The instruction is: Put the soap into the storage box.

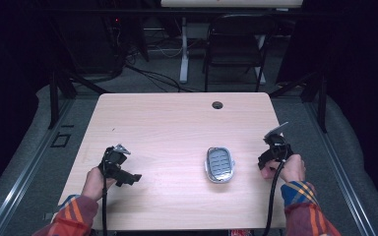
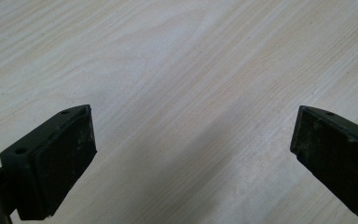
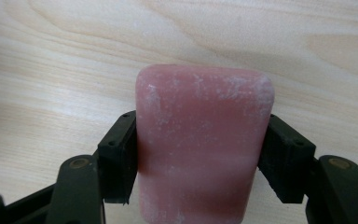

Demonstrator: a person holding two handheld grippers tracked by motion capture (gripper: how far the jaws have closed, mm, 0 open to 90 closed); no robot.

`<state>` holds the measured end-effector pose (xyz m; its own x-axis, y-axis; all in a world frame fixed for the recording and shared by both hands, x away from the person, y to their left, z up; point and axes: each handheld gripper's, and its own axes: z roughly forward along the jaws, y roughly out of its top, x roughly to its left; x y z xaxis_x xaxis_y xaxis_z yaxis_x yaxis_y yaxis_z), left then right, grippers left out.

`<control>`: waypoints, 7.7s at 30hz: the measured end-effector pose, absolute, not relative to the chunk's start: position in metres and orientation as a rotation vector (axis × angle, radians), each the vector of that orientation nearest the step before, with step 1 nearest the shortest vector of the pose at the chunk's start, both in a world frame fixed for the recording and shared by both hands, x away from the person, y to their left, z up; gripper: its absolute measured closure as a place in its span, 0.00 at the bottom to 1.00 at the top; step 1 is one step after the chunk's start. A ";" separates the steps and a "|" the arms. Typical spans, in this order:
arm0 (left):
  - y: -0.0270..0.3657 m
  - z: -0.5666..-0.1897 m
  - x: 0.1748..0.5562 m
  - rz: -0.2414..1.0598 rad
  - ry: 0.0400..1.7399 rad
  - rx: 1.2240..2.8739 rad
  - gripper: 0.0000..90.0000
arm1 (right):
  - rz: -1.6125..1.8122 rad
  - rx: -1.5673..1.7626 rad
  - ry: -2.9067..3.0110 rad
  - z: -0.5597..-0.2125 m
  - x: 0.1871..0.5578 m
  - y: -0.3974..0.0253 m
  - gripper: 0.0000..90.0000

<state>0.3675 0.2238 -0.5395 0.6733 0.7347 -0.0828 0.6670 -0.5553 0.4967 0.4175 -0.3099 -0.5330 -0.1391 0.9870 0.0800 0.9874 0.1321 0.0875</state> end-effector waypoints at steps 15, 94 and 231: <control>0.223 -0.539 0.367 0.180 1.080 2.398 0.00 | -0.201 -1.982 -2.379 -0.526 0.416 -0.303 0.41; 0.223 -0.540 0.366 0.180 1.087 2.407 0.00 | -0.098 -1.625 -2.608 -0.466 0.441 -0.186 0.41; 0.223 -0.543 0.366 0.171 1.088 2.427 0.00 | -0.575 -1.776 -2.840 -0.516 0.322 -0.308 0.01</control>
